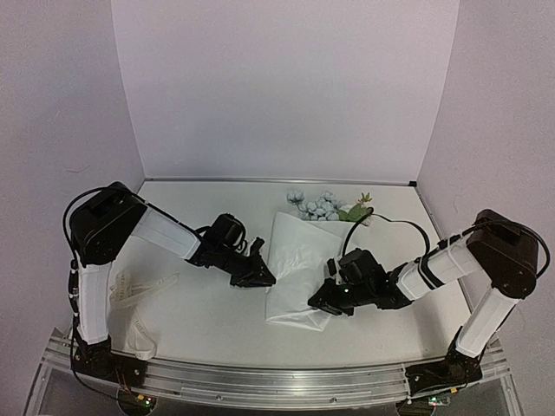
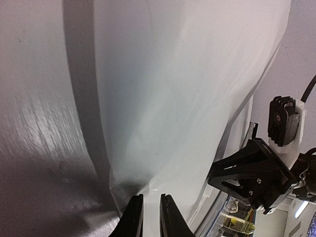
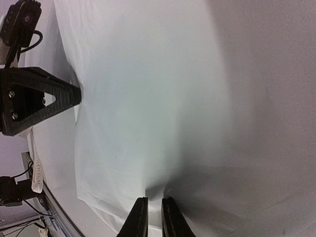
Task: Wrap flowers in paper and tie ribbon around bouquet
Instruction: Press the fold line on the folded wrapping paper.
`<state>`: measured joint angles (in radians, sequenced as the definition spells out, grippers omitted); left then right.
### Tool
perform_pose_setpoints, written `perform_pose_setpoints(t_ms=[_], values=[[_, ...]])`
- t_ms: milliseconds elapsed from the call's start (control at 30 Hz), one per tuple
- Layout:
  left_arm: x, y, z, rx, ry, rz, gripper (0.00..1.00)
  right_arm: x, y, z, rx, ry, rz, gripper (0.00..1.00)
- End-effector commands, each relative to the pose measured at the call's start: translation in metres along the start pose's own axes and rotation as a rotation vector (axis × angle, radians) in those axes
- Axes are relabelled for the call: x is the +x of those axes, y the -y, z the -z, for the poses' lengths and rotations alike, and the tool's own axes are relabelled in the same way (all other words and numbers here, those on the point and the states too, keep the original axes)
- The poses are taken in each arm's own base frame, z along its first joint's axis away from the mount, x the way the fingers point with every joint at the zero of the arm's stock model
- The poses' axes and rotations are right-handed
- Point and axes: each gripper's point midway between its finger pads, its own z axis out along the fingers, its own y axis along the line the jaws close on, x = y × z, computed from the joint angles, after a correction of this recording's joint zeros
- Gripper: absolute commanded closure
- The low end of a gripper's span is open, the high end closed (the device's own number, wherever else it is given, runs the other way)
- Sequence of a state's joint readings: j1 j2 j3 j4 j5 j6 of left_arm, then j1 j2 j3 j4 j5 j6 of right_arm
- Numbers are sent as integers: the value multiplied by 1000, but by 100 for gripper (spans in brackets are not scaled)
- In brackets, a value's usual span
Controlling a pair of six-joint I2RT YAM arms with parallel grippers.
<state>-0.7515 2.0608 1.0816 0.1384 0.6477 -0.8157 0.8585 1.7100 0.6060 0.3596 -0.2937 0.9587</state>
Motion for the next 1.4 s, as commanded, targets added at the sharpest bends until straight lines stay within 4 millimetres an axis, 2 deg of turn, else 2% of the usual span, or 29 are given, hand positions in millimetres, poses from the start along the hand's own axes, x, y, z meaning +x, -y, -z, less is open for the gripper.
perform_pose_setpoints(t_ms=[0, 233, 467, 667, 833, 900, 1167, 1367], values=[[-27, -19, 2, -65, 53, 19, 86, 29, 56, -3, 188, -84, -21, 90], [-55, -20, -2, -61, 55, 10, 85, 32, 59, -3, 192, -93, -20, 90], [-92, -18, 0, -52, 90, 13, 84, 34, 62, -2, 197, -98, -20, 90], [-119, -28, 0, -45, 117, 30, 84, 35, 65, -1, 199, -101, -25, 90], [-148, -25, -2, -22, 139, 5, 82, 37, 67, 0, 202, -110, -27, 90], [-159, -30, -2, -20, 149, 12, 82, 38, 68, 0, 203, -112, -27, 90], [-216, -41, 15, 24, 237, 22, 81, 39, 71, 2, 205, -114, -34, 90], [-256, -40, 28, 70, 285, -11, 79, 38, 72, 4, 204, -110, -42, 90]])
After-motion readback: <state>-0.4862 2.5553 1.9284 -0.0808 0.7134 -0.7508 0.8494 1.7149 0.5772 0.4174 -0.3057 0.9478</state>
